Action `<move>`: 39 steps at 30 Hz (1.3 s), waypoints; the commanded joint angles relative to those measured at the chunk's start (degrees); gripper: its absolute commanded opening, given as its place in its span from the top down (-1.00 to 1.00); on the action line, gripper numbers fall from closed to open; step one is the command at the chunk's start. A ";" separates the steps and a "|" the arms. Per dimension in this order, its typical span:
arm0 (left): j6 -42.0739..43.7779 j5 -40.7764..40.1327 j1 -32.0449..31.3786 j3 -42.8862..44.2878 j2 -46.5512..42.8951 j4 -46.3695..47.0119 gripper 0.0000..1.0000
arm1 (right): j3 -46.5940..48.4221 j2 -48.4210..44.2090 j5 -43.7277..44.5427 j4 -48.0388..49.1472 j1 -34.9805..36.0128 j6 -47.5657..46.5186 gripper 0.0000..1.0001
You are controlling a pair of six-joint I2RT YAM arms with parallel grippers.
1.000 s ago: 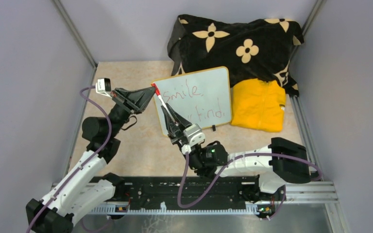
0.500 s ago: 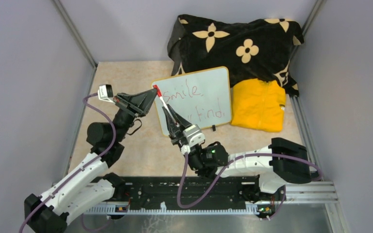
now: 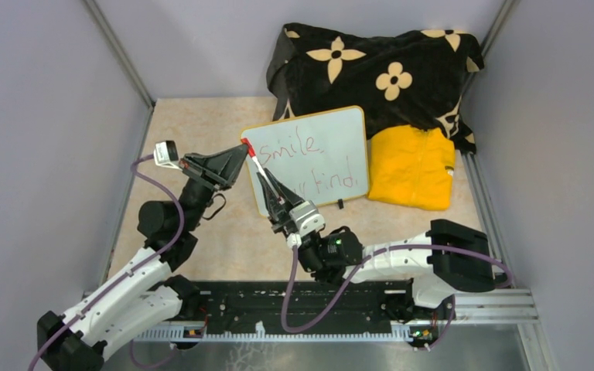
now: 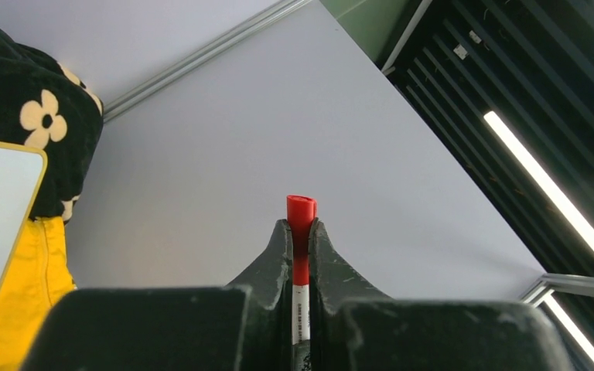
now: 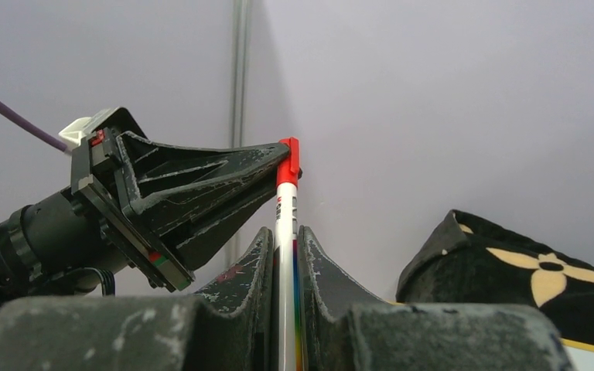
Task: Write a sentence on the whiteboard
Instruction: Close the whiteboard marker at the center of the board.
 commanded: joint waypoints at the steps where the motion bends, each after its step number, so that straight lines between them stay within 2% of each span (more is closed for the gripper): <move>1: 1.11 12.33 -3.57 -1.15 -1.35 -2.63 0.77 | 0.50 -0.89 -1.43 8.98 -1.98 1.16 1.00; 8: 2.21 12.17 -3.59 -0.59 -2.05 -3.17 0.06 | -0.23 -1.94 -1.47 8.75 -1.98 1.49 1.00; 12: 3.46 10.71 -3.62 -0.39 -3.02 -4.01 -0.43 | -0.88 -3.07 -1.53 7.93 -1.84 2.39 1.00; 14: 4.69 8.54 -3.57 -0.32 -4.12 -4.82 -0.59 | -1.40 -3.99 -1.67 7.11 -1.57 2.92 1.00; 20: 13.64 2.78 -3.49 3.12 -6.52 -9.37 -0.66 | -3.59 -8.39 -3.91 0.71 -0.73 8.25 1.00; 25: 18.73 2.49 -3.40 8.40 -4.87 -13.89 -0.63 | -5.27 -11.34 -6.18 -3.68 -0.45 12.87 1.00; 32: 20.60 4.07 -3.31 11.55 -1.90 -14.68 -0.60 | -6.13 -13.60 -8.49 -7.78 -0.28 15.89 1.00; 39: 20.99 5.18 -3.32 12.52 -0.33 -14.51 -0.48 | -6.32 -14.10 -9.00 -8.88 -0.30 16.35 1.00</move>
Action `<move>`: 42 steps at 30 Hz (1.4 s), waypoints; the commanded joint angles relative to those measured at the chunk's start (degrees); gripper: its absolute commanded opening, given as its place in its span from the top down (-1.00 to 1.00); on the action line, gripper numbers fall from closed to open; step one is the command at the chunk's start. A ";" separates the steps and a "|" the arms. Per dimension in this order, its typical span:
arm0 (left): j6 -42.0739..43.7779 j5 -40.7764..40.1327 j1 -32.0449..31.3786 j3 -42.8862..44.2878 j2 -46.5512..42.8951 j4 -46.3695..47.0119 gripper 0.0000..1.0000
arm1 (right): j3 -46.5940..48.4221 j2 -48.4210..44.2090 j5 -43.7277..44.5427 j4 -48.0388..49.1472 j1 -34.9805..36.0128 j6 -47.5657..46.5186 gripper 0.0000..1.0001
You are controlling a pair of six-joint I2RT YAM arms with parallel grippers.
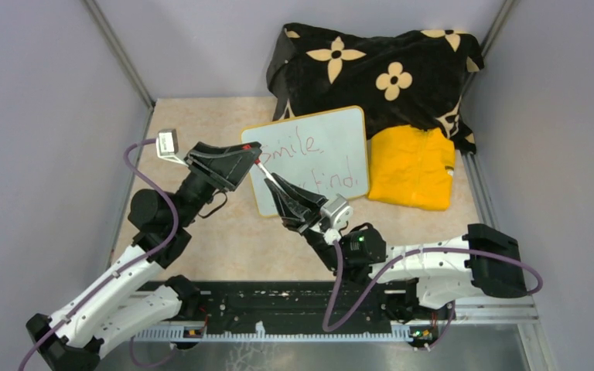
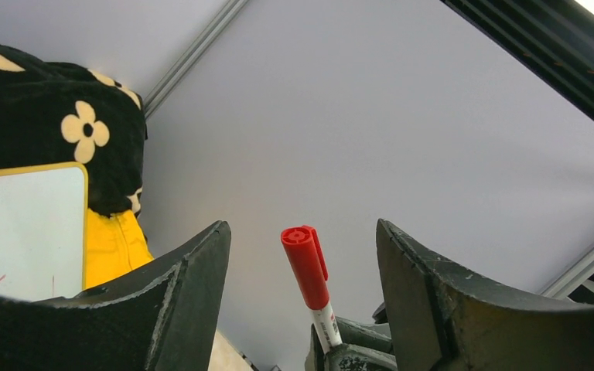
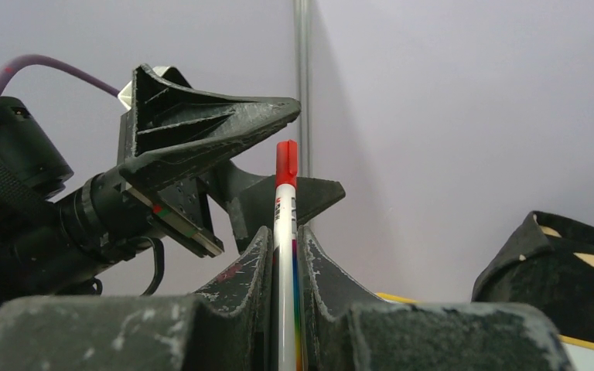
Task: Write a sentence on the whiteboard
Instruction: Close the whiteboard marker at the center of the board.
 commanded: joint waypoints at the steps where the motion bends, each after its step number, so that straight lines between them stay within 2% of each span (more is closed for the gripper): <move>1: 1.47 1.13 0.09 1.76 0.13 0.02 -0.44 | -0.03 -2.01 -1.74 0.37 0.46 1.43 1.00; 11: 1.34 0.96 0.08 0.30 -0.73 0.03 -0.29 | -0.12 -1.57 -0.13 2.34 0.48 -0.23 1.00; 26: 0.46 1.38 0.09 -1.37 -1.19 0.41 0.17 | -0.22 -1.07 0.97 3.33 0.47 -1.13 1.00; 33: -1.63 2.73 0.12 -3.14 -1.01 2.31 0.56 | -0.12 -0.72 1.33 3.71 0.44 -1.25 1.00; 38: -2.13 3.79 0.07 -3.81 -0.96 3.10 1.00 | 0.05 -0.31 1.77 3.78 0.42 -1.28 1.00; 42: -3.31 7.19 0.07 -3.38 0.38 2.10 1.00 | 0.53 0.33 2.32 4.15 0.42 -2.08 1.00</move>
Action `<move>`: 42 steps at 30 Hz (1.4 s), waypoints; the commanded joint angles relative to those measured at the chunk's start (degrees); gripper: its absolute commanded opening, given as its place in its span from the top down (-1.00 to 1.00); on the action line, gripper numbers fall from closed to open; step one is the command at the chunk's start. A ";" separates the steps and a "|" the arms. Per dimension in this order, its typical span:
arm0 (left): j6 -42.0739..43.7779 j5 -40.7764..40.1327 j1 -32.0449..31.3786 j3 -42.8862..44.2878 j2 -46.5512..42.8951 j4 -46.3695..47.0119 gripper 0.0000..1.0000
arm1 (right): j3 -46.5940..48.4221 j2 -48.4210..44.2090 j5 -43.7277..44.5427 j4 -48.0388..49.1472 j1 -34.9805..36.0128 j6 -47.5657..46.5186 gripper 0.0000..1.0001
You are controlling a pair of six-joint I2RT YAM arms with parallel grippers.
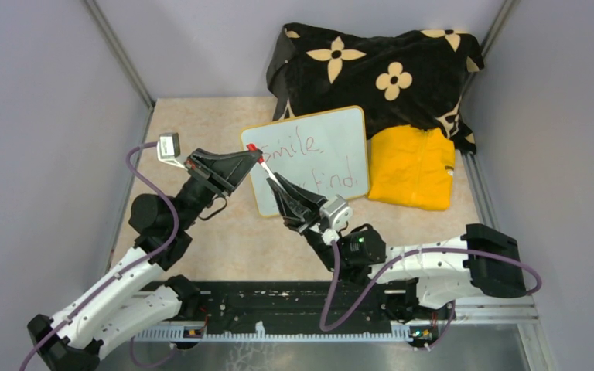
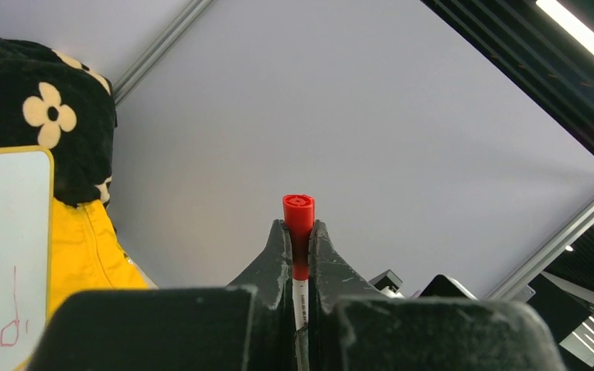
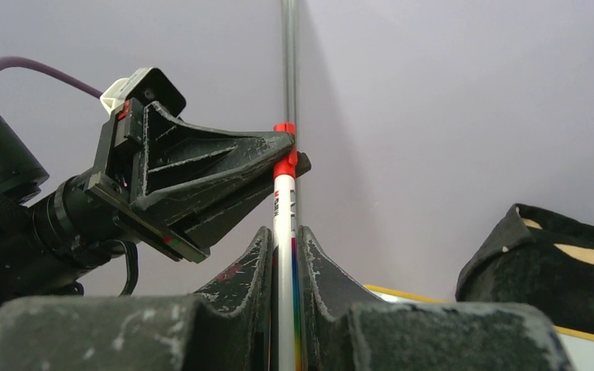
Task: Write a sentence on the whiteboard
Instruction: Close the whiteboard marker at the center of the board.
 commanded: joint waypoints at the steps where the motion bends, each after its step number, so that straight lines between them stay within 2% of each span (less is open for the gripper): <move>1: 0.17 6.30 0.04 -0.44 1.65 -0.85 1.00 | 1.32 0.33 1.16 3.93 0.42 -1.08 1.00; 8: -7.46 11.98 -0.23 -6.25 5.18 6.18 1.00 | 2.19 1.54 2.53 7.86 0.25 -4.52 1.00; 16: -7.44 9.83 -1.19 -8.25 3.35 5.06 1.00 | 3.28 2.07 1.81 8.02 -0.39 -5.61 1.00; 19: -6.21 5.79 -1.20 -8.14 0.90 2.93 0.38 | 2.77 1.56 1.69 7.27 -0.34 -5.03 1.00; 21: -5.44 3.23 -1.15 -8.74 -0.51 3.04 0.10 | 2.44 1.31 1.78 6.99 -0.40 -4.88 1.00; 23: -4.79 1.50 -1.13 -8.98 -1.75 2.70 -0.10 | 2.22 1.03 1.78 6.71 -0.39 -4.62 1.00; 26: -3.66 0.32 -1.13 -8.29 -2.78 1.66 -0.25 | 2.04 0.60 1.55 5.80 -0.39 -4.01 1.00; 37: 0.18 1.29 -1.10 -2.98 -0.86 0.89 -0.27 | 1.52 -0.15 -0.13 2.05 0.04 0.23 1.00; 42: 1.47 2.74 -1.13 -1.84 0.09 1.73 -0.09 | 1.59 -0.06 -0.32 1.36 0.06 0.75 1.00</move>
